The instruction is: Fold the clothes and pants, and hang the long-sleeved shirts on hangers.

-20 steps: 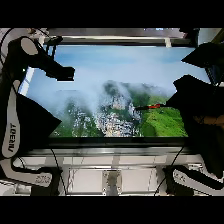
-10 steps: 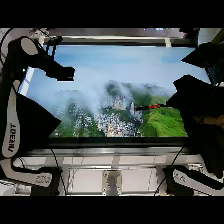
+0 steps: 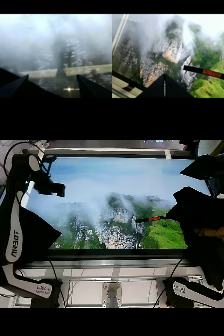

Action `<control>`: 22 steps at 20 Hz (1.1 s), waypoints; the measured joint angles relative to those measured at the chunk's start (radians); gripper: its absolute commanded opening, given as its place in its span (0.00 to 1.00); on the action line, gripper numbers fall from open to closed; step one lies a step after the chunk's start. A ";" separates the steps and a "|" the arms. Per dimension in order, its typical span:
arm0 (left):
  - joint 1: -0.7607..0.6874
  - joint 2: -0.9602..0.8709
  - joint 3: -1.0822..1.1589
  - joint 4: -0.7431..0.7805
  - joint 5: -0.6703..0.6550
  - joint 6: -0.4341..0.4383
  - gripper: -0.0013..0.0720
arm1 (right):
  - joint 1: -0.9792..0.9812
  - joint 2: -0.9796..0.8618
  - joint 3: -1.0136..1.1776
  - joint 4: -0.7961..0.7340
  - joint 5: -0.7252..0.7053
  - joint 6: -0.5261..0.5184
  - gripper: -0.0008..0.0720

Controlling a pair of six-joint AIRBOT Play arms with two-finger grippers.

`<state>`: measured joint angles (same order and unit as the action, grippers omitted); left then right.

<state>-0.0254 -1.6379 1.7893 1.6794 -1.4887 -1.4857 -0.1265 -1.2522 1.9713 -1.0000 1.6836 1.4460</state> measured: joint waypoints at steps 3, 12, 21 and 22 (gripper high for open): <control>0.115 -0.050 0.000 0.101 -0.062 -0.040 0.98 | 0.001 -0.023 -0.003 0.002 -0.001 0.000 0.03; 0.403 -0.190 -0.002 0.037 -0.129 -0.103 0.97 | 0.002 -0.086 -0.004 0.002 -0.013 0.000 0.04; 0.474 -0.272 -0.061 0.001 -0.154 -0.081 0.95 | 0.002 -0.094 -0.004 0.002 -0.026 0.000 0.04; 0.480 -0.274 -0.079 0.000 -0.154 -0.078 0.76 | 0.002 -0.094 -0.004 0.002 -0.026 0.001 0.04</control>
<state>0.4541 -1.9114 1.7107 1.6798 -1.6424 -1.5635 -0.1249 -1.3460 1.9671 -0.9977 1.6573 1.4467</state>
